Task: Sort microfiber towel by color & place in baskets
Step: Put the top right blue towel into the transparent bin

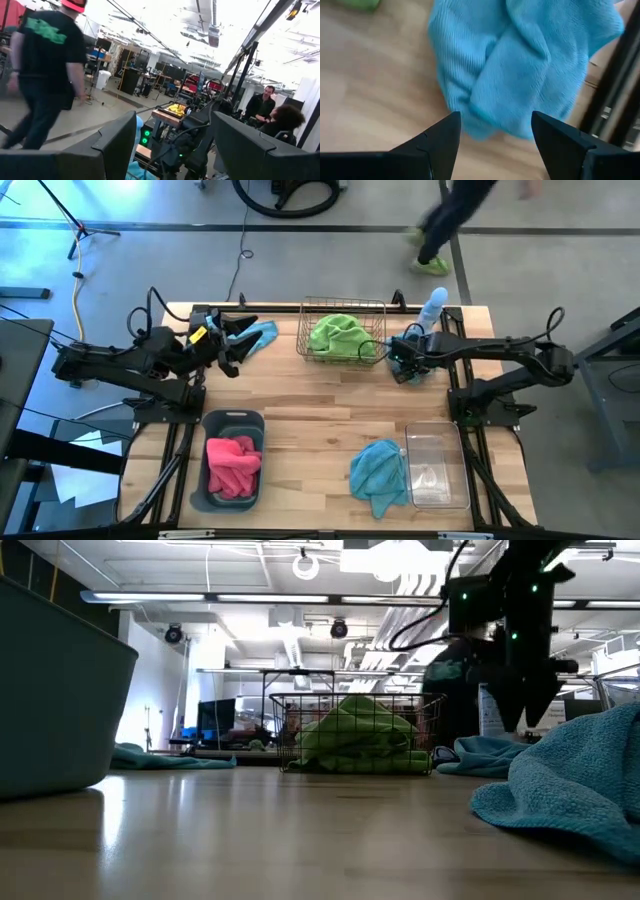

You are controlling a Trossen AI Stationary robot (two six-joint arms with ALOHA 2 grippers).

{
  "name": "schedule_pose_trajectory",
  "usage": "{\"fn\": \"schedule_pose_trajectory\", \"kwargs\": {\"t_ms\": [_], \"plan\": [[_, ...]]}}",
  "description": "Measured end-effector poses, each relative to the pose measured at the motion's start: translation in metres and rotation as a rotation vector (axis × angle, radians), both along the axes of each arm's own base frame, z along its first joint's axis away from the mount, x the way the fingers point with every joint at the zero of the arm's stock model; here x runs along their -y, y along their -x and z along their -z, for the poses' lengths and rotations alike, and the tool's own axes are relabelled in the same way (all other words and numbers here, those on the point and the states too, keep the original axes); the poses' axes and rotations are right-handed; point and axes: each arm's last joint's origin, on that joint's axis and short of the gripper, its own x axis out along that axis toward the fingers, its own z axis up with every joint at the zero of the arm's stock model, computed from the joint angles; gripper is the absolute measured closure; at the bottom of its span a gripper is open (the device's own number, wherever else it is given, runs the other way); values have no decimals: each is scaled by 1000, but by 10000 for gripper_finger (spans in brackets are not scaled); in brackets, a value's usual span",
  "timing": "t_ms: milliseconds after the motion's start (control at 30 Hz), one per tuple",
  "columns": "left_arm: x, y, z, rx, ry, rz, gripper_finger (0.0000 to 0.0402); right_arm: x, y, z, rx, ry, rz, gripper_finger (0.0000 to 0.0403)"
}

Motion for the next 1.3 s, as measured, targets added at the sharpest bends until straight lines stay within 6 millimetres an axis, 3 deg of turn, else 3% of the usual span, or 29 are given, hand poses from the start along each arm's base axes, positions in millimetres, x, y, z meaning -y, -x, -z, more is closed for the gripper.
{"fn": "schedule_pose_trajectory", "kwargs": {"t_ms": [367,833,967,1133,1300], "plan": [[0,0,0,1,1,0,156,29,15,33,133,55,266,162],[0,0,0,0,2,-7,156,18,35,71,136,-34,305,172],[0,0,0,0,2,-7,156,13,38,76,115,-46,298,231],[0,0,0,2,8,-6,156,6,36,74,87,-67,223,371],[0,0,0,2,8,-5,156,3,35,63,61,-94,167,386]]}}
